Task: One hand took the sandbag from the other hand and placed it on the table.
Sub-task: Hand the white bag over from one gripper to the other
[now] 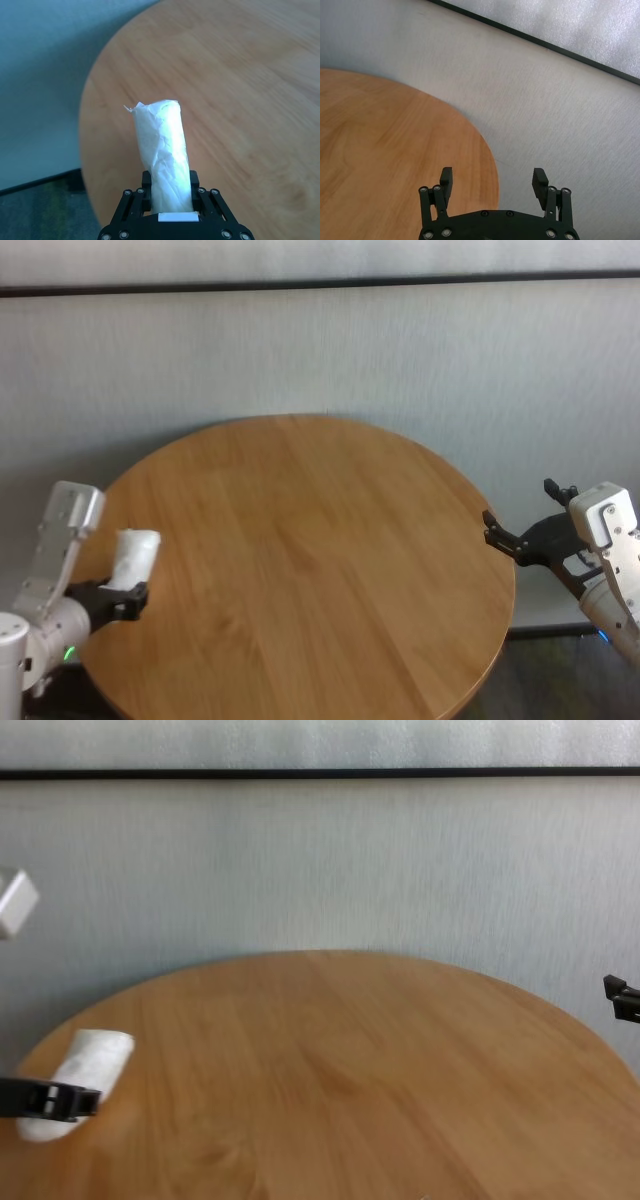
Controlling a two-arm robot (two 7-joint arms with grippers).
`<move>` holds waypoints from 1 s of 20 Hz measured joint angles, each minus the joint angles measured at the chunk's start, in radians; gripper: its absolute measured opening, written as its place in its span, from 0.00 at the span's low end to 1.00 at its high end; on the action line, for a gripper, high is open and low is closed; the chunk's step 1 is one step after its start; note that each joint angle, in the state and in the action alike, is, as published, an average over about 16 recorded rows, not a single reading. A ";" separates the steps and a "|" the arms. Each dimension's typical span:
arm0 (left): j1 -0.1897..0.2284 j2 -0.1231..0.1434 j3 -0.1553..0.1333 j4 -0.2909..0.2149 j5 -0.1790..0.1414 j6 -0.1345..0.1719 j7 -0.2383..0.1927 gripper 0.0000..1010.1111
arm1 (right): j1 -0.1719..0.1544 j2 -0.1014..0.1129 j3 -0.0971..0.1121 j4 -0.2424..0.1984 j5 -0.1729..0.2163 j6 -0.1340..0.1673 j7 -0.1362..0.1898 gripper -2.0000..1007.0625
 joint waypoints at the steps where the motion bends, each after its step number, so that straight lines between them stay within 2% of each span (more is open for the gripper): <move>1: 0.006 0.001 -0.005 -0.006 0.002 -0.004 0.001 0.44 | 0.000 0.000 0.000 0.000 0.000 0.000 0.000 1.00; 5: 0.030 0.008 -0.023 -0.033 0.012 -0.034 -0.006 0.44 | 0.000 0.000 0.000 0.000 0.000 0.000 0.000 1.00; 9: 0.040 0.015 -0.028 -0.051 0.021 -0.085 -0.040 0.44 | 0.000 0.000 0.000 0.000 0.000 0.000 0.000 1.00; 13: 0.030 0.020 -0.016 -0.055 0.029 -0.156 -0.105 0.44 | 0.000 0.000 0.000 0.000 0.000 0.000 0.000 1.00; 20: -0.019 0.019 0.029 -0.032 0.021 -0.281 -0.246 0.44 | 0.000 0.000 0.000 0.000 0.000 0.000 0.000 1.00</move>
